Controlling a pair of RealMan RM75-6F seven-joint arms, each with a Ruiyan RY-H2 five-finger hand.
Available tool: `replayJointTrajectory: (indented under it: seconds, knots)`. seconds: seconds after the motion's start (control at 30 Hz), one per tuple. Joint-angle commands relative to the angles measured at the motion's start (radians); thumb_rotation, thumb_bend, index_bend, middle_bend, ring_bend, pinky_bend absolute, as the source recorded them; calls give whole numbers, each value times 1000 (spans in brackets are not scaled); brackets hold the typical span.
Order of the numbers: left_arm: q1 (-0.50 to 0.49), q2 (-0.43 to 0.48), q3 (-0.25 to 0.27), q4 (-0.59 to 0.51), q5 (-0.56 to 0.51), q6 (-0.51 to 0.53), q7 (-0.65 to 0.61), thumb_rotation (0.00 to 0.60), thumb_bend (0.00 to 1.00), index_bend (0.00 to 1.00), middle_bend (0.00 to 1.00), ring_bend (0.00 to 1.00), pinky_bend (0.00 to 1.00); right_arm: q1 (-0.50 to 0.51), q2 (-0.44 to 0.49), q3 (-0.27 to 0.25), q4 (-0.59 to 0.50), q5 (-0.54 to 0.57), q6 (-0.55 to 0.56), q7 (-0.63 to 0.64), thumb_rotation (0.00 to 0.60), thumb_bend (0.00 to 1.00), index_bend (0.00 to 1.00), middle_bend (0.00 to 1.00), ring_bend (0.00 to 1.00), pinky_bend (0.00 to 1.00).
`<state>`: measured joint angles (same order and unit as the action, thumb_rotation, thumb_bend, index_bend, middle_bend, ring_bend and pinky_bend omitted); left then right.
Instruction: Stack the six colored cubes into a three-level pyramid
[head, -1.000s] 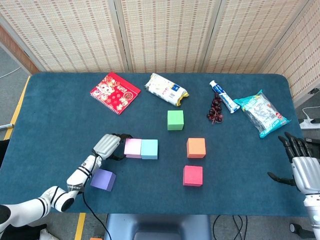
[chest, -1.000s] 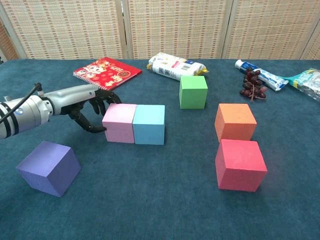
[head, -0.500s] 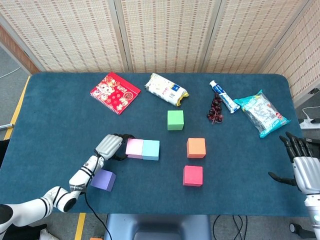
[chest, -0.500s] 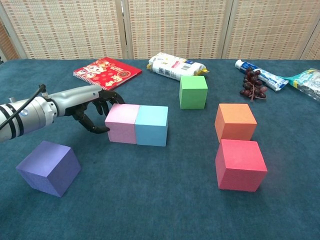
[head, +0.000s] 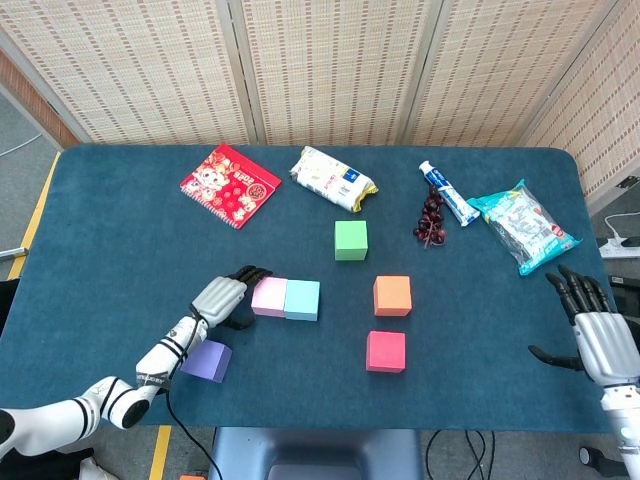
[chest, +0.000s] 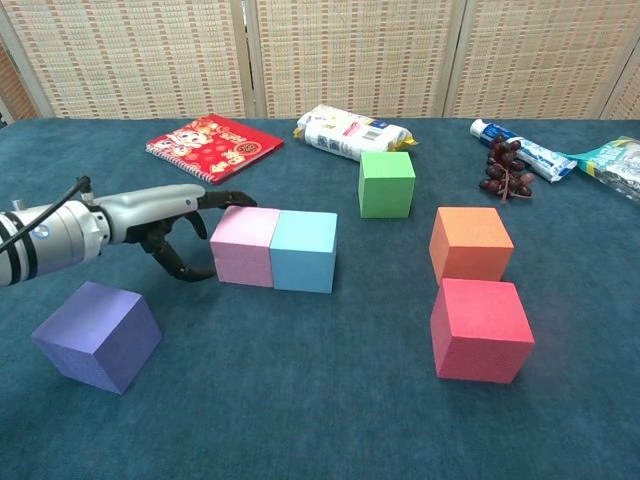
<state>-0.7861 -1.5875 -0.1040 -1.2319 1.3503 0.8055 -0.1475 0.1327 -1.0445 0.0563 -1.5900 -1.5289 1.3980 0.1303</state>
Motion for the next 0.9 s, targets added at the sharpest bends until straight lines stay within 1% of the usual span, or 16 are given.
replayJointTrajectory:
  seconds: [0.03, 0.1, 0.17, 0.27, 0.4, 0.53, 0.63, 0.77, 0.9]
  knots:
    - [13, 28, 4, -37, -1, 17, 16, 600, 344, 0, 22, 5, 227, 43, 6, -2, -20, -24, -55, 17, 600, 123, 0, 0, 0, 75]
    - [27, 54, 7, -69, 7, 44, 27, 600, 343, 0, 8, 0, 203, 78, 4, 2, -25, -32, -101, 25, 600, 123, 0, 0, 0, 130]
    - [47, 88, 12, -113, 17, 82, 39, 600, 343, 0, 5, 0, 198, 127, -5, 10, -23, -29, -170, 31, 600, 123, 0, 0, 0, 187]
    - [76, 147, 21, -174, 33, 129, 53, 600, 344, 0, 6, 0, 196, 199, -33, 32, -10, -14, -263, 57, 600, 123, 0, 8, 0, 239]
    - [116, 210, 26, -227, 52, 197, 57, 600, 344, 0, 14, 0, 191, 289, -79, 55, 23, 9, -375, 84, 600, 123, 0, 63, 21, 280]
    - [158, 254, 28, -250, 65, 265, 46, 600, 344, 0, 28, 0, 189, 367, -124, 74, 62, 55, -483, 70, 600, 123, 0, 70, 25, 288]
    - [178, 273, 30, -251, 65, 285, 29, 600, 344, 12, 35, 0, 188, 405, -141, 85, 79, 78, -528, 65, 600, 123, 0, 70, 25, 288]
    - [179, 287, 32, -241, 61, 267, 17, 600, 343, 34, 49, 4, 189, 424, -123, 104, 63, 92, -529, 99, 600, 123, 0, 80, 28, 288]
    - [188, 292, 25, -242, 59, 275, -2, 600, 342, 43, 67, 13, 190, 436, -114, 88, 63, 107, -558, 78, 600, 123, 0, 107, 41, 288]
